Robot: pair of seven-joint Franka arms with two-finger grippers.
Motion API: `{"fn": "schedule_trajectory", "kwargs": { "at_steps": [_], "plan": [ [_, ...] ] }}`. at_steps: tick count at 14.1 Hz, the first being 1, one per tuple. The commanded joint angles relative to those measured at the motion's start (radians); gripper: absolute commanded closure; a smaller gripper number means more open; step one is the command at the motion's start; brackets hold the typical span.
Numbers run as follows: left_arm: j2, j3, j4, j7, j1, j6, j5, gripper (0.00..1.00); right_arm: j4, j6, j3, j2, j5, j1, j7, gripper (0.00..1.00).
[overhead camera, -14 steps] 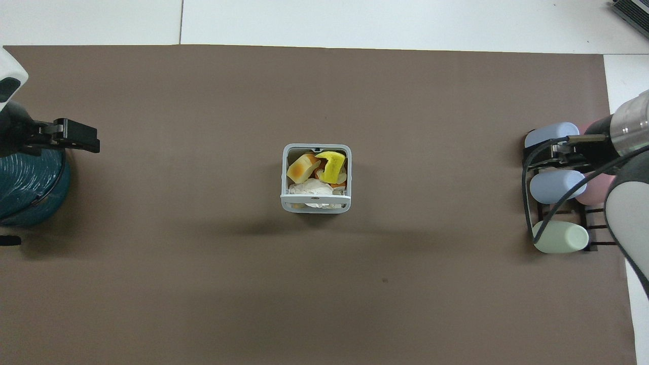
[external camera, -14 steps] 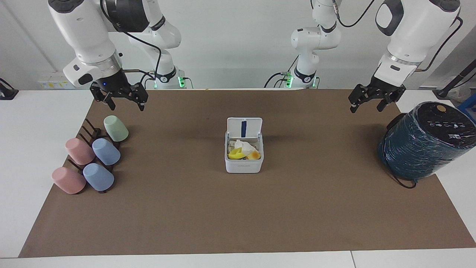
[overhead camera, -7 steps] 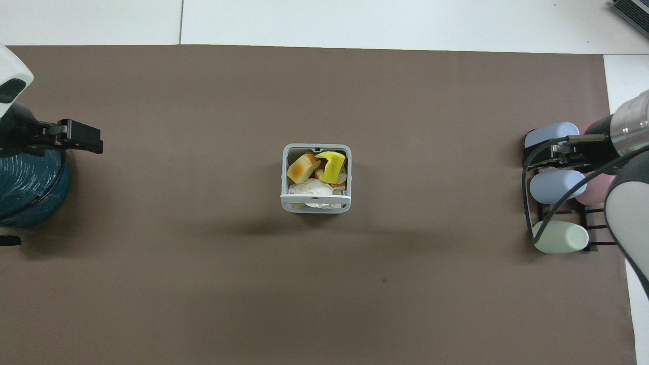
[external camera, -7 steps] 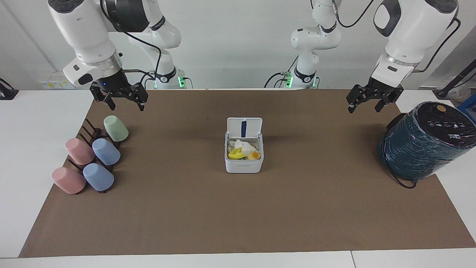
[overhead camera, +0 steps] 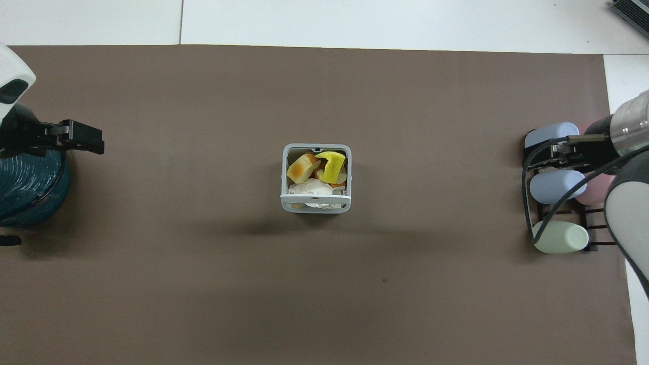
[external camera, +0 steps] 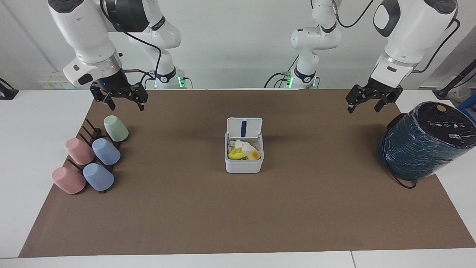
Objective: Close trash can lid
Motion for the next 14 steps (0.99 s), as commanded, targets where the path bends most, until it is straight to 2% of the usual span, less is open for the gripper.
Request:
{"fn": "schedule_trajectory", "kwargs": {
  "at_steps": [1,3,5,8,10,12,14],
  "plan": [
    [-0.012,-0.002,-0.019,-0.021,-0.004,0.0,-0.004,0.0,-0.011,-0.006,0.009,-0.009,0.006,-0.014,-0.02,0.0],
    [-0.012,-0.004,-0.019,-0.025,-0.012,-0.001,-0.006,0.01,-0.011,-0.006,0.008,-0.009,0.006,-0.014,-0.02,0.0],
    [-0.015,-0.005,-0.028,-0.056,-0.021,-0.004,-0.012,0.18,-0.011,-0.006,0.008,-0.009,0.006,-0.014,-0.02,0.0],
    [-0.061,-0.008,-0.113,-0.271,-0.111,0.028,-0.012,0.54,-0.011,-0.006,0.009,-0.009,0.006,-0.014,-0.02,0.0],
    [-0.096,-0.008,-0.2,-0.451,-0.2,0.115,-0.013,0.65,-0.011,-0.006,0.009,-0.009,0.006,-0.014,-0.02,0.0],
    [-0.127,-0.008,-0.271,-0.591,-0.284,0.195,-0.013,0.72,-0.011,-0.006,0.008,-0.009,0.006,-0.014,-0.02,0.0],
    [-0.141,-0.008,-0.308,-0.659,-0.355,0.239,-0.013,0.82,-0.011,-0.006,0.009,-0.009,0.006,-0.014,-0.02,0.0]
  ]
}}
